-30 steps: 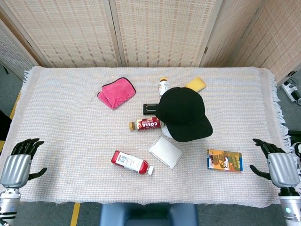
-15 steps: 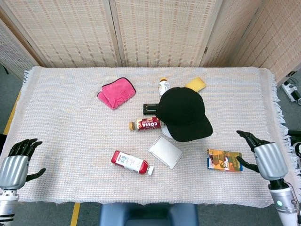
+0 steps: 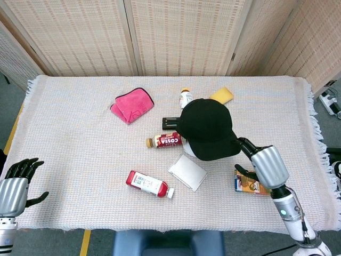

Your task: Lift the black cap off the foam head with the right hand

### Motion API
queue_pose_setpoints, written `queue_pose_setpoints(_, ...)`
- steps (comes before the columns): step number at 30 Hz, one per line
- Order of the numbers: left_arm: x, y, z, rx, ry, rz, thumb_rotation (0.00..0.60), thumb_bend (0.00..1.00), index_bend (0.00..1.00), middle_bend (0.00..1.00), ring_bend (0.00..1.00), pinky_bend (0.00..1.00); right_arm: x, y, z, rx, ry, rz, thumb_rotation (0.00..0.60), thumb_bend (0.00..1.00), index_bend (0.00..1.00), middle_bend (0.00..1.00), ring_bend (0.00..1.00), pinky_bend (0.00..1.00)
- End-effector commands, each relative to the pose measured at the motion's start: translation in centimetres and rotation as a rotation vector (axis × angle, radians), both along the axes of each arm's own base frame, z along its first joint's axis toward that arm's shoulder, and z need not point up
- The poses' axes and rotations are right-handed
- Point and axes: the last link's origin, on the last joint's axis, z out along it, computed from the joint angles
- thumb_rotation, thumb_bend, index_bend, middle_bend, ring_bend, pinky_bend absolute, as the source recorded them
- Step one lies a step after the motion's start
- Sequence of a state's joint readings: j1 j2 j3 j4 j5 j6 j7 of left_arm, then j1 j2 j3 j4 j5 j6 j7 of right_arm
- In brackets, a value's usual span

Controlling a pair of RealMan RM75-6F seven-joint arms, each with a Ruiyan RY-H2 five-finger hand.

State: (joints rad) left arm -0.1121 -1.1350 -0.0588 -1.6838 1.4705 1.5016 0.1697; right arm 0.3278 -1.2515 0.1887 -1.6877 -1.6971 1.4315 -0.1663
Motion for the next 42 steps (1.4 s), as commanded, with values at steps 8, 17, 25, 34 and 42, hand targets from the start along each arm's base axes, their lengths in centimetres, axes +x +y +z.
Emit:
queue_pose_setpoints(8,-0.4,0.0,0.0,-0.005,-0.003,0.010,0.600,0.15,0.25,0.20,0.16,0.19,2.0,-2.5,-2.8,-0.016,-0.041,0.057,0.600,0.25,0.46,0.44,0.84,1.00)
queue_pose_setpoints(17,-0.6,0.1,-0.1,-0.005,-0.011,0.010,0.600,0.15,0.26,0.20,0.16,0.19,2.1,-4.0,-4.0,-0.023,-0.067,0.059,0.600,0.39,0.63,0.55,0.88,1.00)
queue_pose_setpoints(25,-0.7,0.1,-0.1,-0.006,-0.013,0.010,0.600,0.15,0.26,0.20,0.16,0.19,2.2,-5.0,-4.5,-0.033,-0.090,0.075,0.600,0.47,0.76,0.64,0.92,1.00)
queue_pose_setpoints(34,-0.7,0.2,-0.1,-0.007,-0.011,0.011,0.600,0.15,0.26,0.20,0.16,0.19,3.4,-5.9,-2.9,-0.090,-0.103,0.125,0.600,0.51,0.80,0.66,0.93,1.00)
queue_pose_setpoints(42,-0.6,0.5,-0.3,-0.013,-0.011,0.008,0.600,0.15,0.26,0.20,0.15,0.19,3.6,-6.5,-0.9,-0.162,-0.060,0.142,0.600,0.53,0.81,0.67,0.93,1.00)
